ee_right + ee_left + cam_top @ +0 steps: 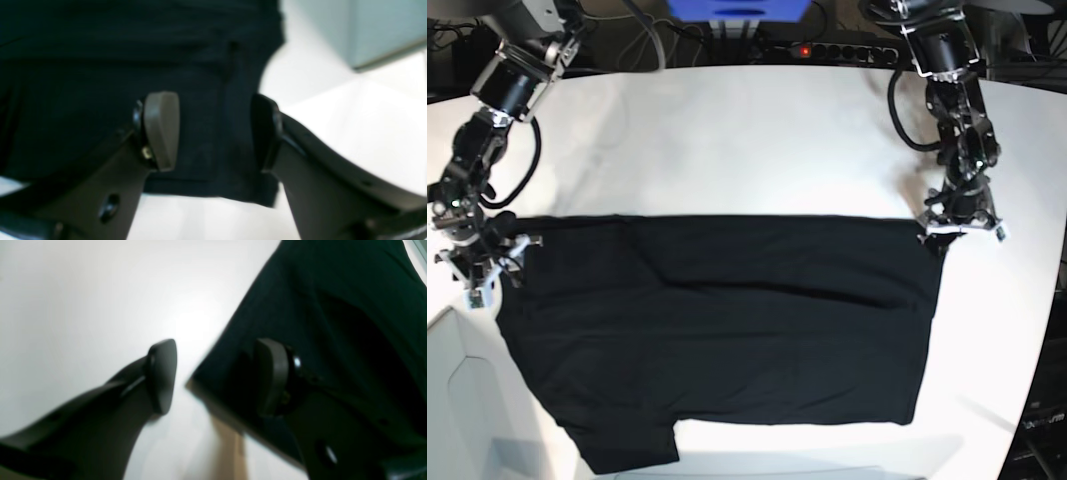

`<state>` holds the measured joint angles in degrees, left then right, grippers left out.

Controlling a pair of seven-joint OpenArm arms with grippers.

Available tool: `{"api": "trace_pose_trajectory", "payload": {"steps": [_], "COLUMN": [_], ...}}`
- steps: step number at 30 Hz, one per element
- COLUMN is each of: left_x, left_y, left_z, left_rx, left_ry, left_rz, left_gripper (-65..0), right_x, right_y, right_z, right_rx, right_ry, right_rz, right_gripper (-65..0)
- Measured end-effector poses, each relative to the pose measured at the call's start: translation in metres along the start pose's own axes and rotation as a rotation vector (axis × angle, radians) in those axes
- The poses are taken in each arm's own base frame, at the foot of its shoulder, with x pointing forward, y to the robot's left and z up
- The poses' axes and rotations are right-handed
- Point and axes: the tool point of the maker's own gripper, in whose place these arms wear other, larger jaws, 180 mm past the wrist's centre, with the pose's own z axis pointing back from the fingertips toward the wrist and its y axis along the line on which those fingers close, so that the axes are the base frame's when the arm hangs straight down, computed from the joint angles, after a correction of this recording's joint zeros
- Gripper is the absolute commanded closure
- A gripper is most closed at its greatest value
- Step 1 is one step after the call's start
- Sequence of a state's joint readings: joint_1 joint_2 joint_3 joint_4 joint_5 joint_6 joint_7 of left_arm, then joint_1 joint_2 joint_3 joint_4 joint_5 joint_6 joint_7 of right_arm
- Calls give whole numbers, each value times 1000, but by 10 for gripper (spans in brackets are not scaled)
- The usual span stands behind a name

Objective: Fold the T-shirt properly
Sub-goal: 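Reach both grippers to the shirt's side edges midway along the body, then grasp the side edges and drag the shirt toward the robot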

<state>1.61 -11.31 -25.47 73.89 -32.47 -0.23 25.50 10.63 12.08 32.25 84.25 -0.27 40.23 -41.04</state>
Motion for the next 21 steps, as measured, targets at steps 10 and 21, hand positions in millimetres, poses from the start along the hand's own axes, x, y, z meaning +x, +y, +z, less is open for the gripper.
{"api": "trace_pose_trajectory", "payload": {"steps": [10,21], "left_x": [-17,-17], "left_y": [-18,-16], "left_z": [-3,-3], "left_rx": [-39,-36], "left_ry": [47,50], "left_rz": [-17,-14], "left_gripper": [-11,-1], "right_x": [-23,-80], "right_y": [-42,-34], "right_z": [19,2], "right_rx": [-89,-32], "right_ry": [23,133], "right_rz": [-46,-114], "right_gripper": [-355,-355]}}
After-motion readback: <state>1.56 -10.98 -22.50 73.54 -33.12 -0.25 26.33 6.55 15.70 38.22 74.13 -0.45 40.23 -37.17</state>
